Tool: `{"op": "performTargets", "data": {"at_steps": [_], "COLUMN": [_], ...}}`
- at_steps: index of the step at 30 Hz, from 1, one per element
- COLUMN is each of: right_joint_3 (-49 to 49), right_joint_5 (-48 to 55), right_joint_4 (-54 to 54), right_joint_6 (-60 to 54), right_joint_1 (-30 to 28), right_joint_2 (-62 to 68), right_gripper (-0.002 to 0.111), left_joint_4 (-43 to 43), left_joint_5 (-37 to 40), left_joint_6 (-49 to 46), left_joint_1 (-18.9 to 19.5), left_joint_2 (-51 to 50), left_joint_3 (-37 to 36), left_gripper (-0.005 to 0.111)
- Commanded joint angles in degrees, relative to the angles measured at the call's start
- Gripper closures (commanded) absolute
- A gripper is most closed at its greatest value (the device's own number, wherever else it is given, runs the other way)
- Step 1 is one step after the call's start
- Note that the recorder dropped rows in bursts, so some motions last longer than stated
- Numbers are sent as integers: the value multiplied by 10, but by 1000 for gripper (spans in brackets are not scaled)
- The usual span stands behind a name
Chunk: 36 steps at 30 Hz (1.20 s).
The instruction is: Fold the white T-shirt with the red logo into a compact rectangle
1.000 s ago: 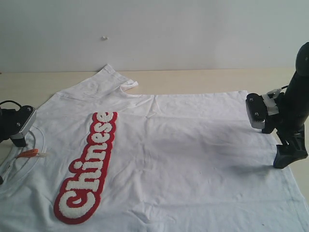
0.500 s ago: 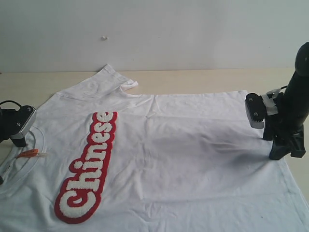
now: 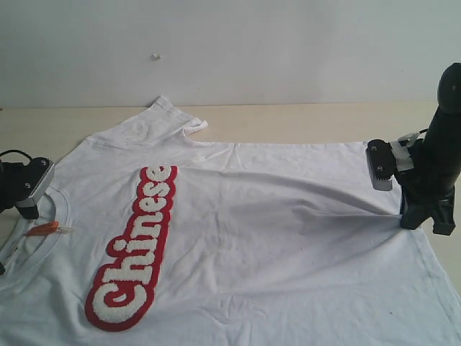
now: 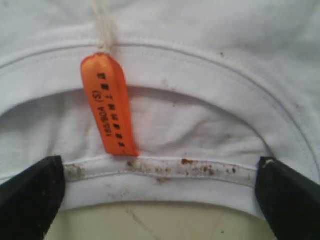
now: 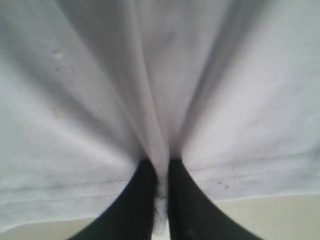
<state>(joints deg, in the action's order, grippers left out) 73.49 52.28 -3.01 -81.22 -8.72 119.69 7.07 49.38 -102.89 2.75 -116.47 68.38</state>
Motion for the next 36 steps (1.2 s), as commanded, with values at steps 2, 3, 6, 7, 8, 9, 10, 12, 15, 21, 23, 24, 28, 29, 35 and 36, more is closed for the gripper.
{"op": "performTargets", "data": {"at_steps": [2, 3, 6, 7, 8, 9, 10, 12, 15, 21, 23, 24, 28, 29, 35, 36], "right_joint_3": [-6, -6, -6, -6, -6, -6, -6, -6, -6, -6, -6, -6, -6, -6, -6, -6], "right_joint_5": [-4, -4, -4, -3, -3, -1, -1, -1, -3, -11, -13, -16, -19, -21, -23, -23], "right_joint_4": [17, 17, 15, 15, 15, 15, 15, 15, 15, 19, 19, 19, 19, 19, 19, 19], "right_joint_6": [4, 4, 4, 4, 4, 4, 4, 4, 4, 4, 4, 4, 4, 4, 4, 5], "right_joint_1": [0, 0, 0, 0, 0, 0, 0, 0, 0, 0, 0, 0, 0, 0, 0, 0], "right_joint_2": [16, 16, 16, 16, 16, 16, 16, 16, 16, 16, 16, 16, 16, 16, 16, 16], "right_gripper": [108, 108, 108, 108, 108, 108, 108, 108, 108, 108, 108, 108, 108, 108, 108, 108], "left_joint_4": [-7, -7, -7, -7, -7, -7, -7, -7, -7, -7, -5, -6, -2, -2, -2, -2], "left_joint_5": [-2, -2, -2, -2, -2, -2, -2, -2, -2, -2, -2, -2, -3, -2, -3, -2], "left_joint_6": [5, 5, 5, 5, 5, 5, 5, 5, 5, 5, 5, 5, 5, 5, 5, 5], "left_joint_1": [1, 1, 1, 1, 1, 1, 1, 1, 1, 1, 1, 1, 0, 0, 0, 0], "left_joint_2": [-13, -13, -13, -13, -13, -13, -13, -13, -13, -13, -13, -13, -13, -13, -13, -13], "left_joint_3": [-3, -3, -3, -3, -3, -3, -3, -3, -3, -3, -3, -3, -3, -3, -3, -3], "left_gripper": [3, 3, 3, 3, 3, 3, 3, 3, 3, 3, 3, 3, 3, 3, 3, 3]}}
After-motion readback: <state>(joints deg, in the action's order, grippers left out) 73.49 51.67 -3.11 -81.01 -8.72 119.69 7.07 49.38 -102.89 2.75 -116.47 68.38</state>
